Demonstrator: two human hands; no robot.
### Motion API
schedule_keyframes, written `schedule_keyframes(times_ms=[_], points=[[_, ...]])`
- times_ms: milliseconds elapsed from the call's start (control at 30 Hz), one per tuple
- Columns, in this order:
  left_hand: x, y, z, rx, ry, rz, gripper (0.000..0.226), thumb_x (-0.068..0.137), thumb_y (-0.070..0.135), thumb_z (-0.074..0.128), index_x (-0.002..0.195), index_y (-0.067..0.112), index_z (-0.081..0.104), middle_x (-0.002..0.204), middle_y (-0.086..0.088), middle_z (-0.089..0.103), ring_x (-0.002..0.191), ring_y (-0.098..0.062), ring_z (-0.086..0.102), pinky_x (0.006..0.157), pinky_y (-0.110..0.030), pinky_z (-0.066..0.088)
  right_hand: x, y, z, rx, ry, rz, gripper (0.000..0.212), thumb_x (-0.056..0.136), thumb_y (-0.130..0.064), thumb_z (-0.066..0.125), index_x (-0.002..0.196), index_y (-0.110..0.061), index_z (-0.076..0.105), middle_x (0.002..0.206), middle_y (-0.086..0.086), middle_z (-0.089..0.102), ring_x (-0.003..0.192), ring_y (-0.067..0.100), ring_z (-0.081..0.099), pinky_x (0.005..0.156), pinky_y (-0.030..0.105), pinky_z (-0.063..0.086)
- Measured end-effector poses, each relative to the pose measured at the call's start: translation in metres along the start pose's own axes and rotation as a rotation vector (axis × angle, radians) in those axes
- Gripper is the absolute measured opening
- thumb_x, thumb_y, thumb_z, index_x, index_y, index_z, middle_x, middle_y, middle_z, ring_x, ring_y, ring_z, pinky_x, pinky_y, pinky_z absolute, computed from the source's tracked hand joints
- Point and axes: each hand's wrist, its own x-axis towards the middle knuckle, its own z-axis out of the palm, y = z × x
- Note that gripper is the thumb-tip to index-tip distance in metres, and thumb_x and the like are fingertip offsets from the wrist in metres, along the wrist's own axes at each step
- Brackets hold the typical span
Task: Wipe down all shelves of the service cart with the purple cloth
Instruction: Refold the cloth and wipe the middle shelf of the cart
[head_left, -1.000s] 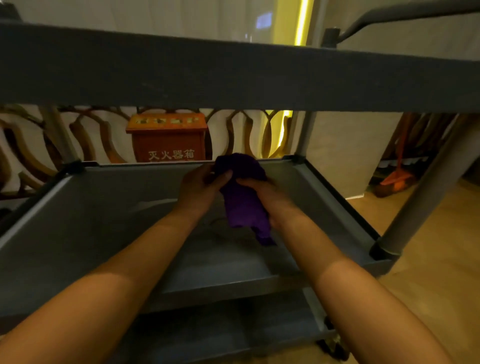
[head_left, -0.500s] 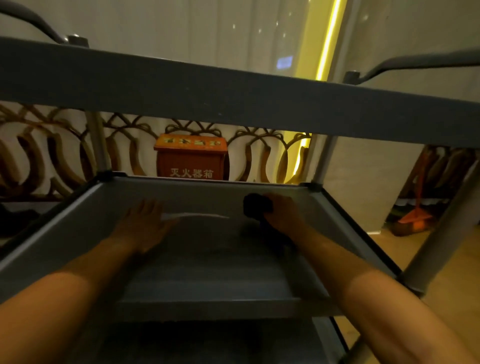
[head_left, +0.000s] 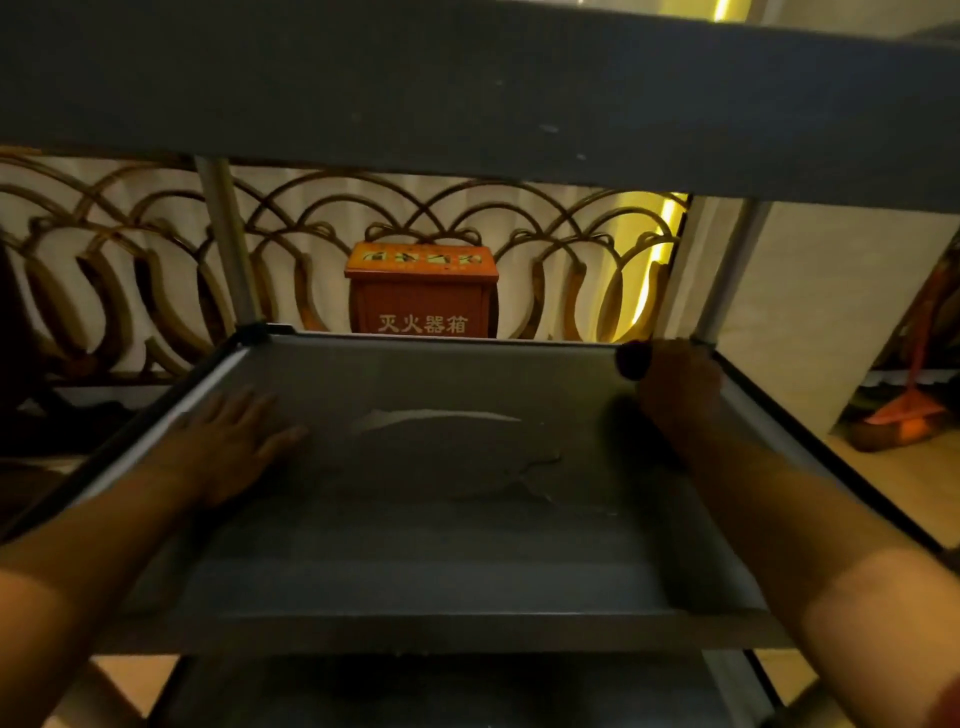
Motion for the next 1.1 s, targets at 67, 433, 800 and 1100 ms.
schedule_keyframes(times_ms=[67, 433, 800, 1100], points=[[-0.002, -0.009, -0.003, 0.056, 0.018, -0.025, 0.07, 0.097, 0.063, 0.03, 0.158, 0.036, 0.008, 0.168, -0.003, 0.001, 0.154, -0.031, 0.002, 0.121, -0.06, 0.013, 0.011, 0.01, 0.003, -0.174, 0.047, -0.002, 0.031, 0.099, -0.02, 0.055, 0.127, -0.006, 0.058, 0.126, 0.022, 0.061, 0.119, 0.041, 0.055, 0.103, 0.057, 0.045], [0.011, 0.003, 0.022, 0.017, -0.093, -0.148, 0.068, 0.095, 0.072, 0.017, 0.155, 0.048, -0.004, 0.168, -0.002, -0.006, 0.153, -0.037, -0.007, 0.119, -0.066, 0.004, 0.009, -0.007, 0.037, -0.341, -0.175, -0.118, 0.048, 0.102, -0.04, 0.045, 0.141, -0.012, 0.042, 0.136, 0.021, 0.053, 0.123, 0.041, 0.054, 0.106, 0.06, 0.043], [0.017, -0.012, 0.011, -0.088, -0.244, -0.189, 0.079, 0.09, 0.079, 0.022, 0.156, 0.044, -0.002, 0.168, -0.003, -0.006, 0.153, -0.036, -0.004, 0.118, -0.067, 0.001, -0.068, -0.199, 0.095, -0.169, -0.316, -0.288, 0.044, 0.098, -0.034, 0.058, 0.133, -0.008, 0.053, 0.137, 0.019, 0.049, 0.12, 0.034, 0.054, 0.104, 0.048, 0.048], [-0.055, -0.049, 0.029, -0.036, -0.141, -0.255, 0.109, 0.062, 0.099, 0.0, 0.156, 0.044, -0.003, 0.168, -0.003, -0.012, 0.152, -0.035, -0.015, 0.117, -0.064, -0.005, -0.088, -0.217, 0.101, -0.089, -0.283, -0.302, 0.039, 0.101, -0.026, 0.053, 0.135, -0.009, 0.051, 0.141, 0.018, 0.049, 0.128, 0.04, 0.048, 0.109, 0.053, 0.042]])
